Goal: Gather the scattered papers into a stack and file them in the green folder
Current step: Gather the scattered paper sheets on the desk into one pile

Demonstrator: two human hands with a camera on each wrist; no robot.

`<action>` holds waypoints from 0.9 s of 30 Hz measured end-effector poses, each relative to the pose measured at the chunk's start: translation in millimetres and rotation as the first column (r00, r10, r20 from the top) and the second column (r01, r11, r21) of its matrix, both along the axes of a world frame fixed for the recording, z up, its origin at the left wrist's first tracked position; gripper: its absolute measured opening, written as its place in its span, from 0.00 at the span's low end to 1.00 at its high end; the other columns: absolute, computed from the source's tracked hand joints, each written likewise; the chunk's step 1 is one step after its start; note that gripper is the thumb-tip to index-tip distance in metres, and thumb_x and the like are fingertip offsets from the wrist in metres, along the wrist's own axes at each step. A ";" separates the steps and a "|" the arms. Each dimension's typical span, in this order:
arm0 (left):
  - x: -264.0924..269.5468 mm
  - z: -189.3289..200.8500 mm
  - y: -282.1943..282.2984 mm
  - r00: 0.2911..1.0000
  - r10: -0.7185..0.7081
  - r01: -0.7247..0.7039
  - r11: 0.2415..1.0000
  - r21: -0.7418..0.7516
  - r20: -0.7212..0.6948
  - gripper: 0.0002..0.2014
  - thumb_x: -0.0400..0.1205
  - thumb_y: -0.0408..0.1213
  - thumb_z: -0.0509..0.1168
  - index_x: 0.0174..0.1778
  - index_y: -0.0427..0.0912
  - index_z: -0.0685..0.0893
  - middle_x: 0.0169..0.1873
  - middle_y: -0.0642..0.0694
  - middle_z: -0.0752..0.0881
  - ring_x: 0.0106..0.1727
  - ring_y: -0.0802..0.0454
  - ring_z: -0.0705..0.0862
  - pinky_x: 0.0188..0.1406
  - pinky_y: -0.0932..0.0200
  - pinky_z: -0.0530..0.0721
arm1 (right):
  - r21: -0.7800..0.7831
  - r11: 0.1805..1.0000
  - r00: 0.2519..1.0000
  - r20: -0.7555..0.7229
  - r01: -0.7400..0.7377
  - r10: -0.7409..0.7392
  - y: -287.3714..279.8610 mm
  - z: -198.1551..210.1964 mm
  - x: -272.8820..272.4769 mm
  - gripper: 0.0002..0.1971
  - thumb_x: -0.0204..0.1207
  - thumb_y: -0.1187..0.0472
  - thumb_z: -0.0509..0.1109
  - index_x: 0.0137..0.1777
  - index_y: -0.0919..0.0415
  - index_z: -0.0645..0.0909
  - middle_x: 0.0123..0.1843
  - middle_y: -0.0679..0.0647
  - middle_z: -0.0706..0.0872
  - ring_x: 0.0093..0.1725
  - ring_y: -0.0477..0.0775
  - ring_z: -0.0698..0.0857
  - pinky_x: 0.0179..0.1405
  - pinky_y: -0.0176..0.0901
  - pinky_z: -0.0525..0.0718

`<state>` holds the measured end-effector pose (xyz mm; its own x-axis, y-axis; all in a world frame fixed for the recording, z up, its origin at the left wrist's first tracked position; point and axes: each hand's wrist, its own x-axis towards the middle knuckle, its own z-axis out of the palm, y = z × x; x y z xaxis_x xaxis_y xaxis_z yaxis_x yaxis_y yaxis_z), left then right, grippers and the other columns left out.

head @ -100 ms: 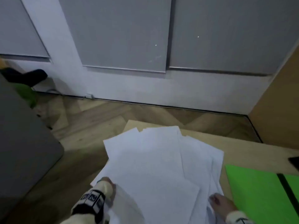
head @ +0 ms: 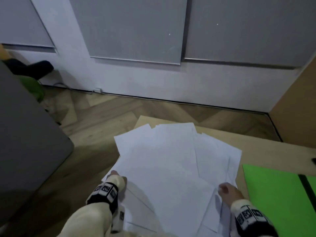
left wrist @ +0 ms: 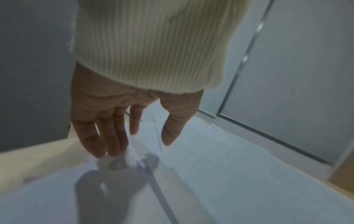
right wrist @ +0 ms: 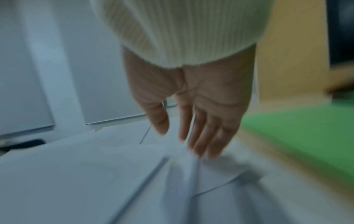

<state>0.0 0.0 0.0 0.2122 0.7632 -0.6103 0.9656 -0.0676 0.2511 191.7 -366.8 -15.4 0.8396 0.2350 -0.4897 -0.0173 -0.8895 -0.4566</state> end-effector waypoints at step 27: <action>57.0 -31.6 30.3 0.950 -0.018 -0.064 0.966 0.249 0.313 0.15 0.78 0.39 0.64 0.57 0.35 0.82 0.71 0.39 0.73 0.73 0.40 0.70 0.72 0.48 0.67 | 0.099 0.972 0.976 -0.042 0.215 -0.212 59.1 -19.8 2.4 0.13 0.75 0.55 0.69 0.36 0.63 0.74 0.36 0.57 0.79 0.46 0.60 0.80 0.42 0.47 0.76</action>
<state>57.0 30.3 -31.6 0.3401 0.8902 -0.3030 0.8443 -0.1472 0.5153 194.1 -307.8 -35.2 0.8605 0.1019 -0.4992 -0.2175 -0.8125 -0.5408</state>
